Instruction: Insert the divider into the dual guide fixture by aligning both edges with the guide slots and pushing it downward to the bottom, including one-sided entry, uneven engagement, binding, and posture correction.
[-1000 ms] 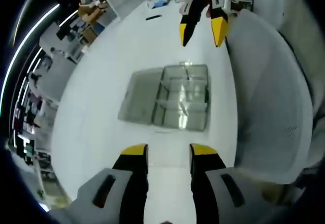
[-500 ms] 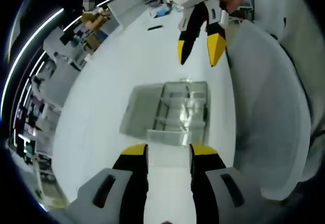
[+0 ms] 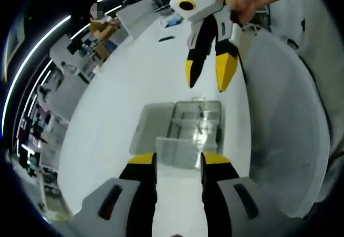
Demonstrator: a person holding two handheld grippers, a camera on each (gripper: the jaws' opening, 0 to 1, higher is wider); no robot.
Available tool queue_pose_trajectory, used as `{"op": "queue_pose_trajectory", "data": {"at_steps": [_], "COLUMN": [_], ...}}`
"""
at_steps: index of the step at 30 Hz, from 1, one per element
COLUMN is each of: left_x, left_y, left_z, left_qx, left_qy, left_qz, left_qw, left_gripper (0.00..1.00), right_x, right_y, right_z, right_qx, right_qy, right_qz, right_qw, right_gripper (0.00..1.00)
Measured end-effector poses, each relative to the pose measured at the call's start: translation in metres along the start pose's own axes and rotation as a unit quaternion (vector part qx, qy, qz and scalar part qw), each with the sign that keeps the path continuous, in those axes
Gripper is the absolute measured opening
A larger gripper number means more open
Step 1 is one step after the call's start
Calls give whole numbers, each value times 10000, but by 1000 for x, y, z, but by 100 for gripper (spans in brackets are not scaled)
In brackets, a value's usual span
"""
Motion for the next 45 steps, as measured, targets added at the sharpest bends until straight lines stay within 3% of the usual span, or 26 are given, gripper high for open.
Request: {"op": "queue_pose_trajectory", "data": {"at_steps": [25, 45], "left_x": [-35, -53], "left_y": [-9, -11], "left_z": [-1, 1], "left_qx": [-269, -493], "left_qy": [-298, -736], "left_qz": [-321, -390], "left_qw": [9987, 9953], "left_gripper": [28, 29], "right_x": [-32, -33], "right_y": [-5, -6], "right_z": [15, 20], "right_qx": [-321, -437], "right_qy": [-419, -596], "right_qz": [-475, -465], "right_qw": [9975, 9962], "right_gripper": [31, 21]}}
Point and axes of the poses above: the point that each gripper's makers call its tool centre point, and the gripper's own axes: y roughly backward along the fingers, z roughly to its left, x roughly out of its underside, the point moved 1 cm from there along y, roughly backward along the fingers, and after that the axes turned 10 degrees about -y, right-handed, at the moved point
